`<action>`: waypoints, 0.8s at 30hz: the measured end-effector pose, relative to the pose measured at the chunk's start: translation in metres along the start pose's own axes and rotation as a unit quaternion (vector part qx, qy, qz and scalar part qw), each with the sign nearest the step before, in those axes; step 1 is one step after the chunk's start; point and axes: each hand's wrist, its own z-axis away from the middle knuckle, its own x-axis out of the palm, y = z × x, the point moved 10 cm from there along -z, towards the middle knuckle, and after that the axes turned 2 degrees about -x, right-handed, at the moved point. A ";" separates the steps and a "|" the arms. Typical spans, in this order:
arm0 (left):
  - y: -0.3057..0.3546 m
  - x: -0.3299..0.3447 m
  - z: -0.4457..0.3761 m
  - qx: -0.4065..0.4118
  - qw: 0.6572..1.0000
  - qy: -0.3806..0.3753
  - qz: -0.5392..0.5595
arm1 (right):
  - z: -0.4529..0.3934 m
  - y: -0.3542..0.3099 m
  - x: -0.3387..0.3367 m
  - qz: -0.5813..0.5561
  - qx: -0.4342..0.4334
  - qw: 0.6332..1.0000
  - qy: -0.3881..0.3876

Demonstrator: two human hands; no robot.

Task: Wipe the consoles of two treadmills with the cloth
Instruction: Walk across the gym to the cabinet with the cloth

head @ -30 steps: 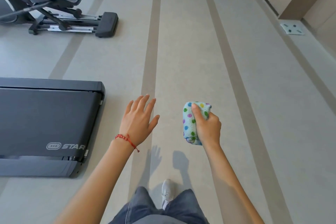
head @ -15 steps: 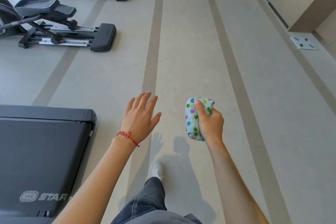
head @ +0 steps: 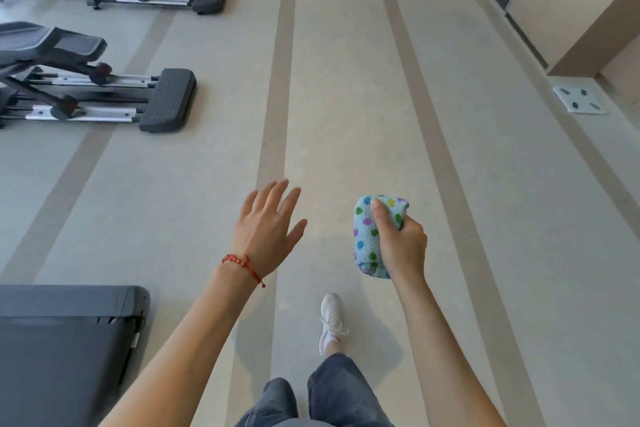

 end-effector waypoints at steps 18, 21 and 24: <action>-0.051 0.086 -0.347 -0.028 1.000 0.011 -0.006 | -0.355 -0.098 0.082 0.019 -0.011 0.999 -0.037; -0.076 0.104 -0.409 -0.030 0.999 0.008 -0.009 | -0.412 -0.113 0.112 0.029 -0.016 0.999 -0.042; -0.105 0.119 -0.476 -0.034 0.999 0.015 -0.007 | -0.477 -0.134 0.147 0.026 -0.019 0.999 -0.043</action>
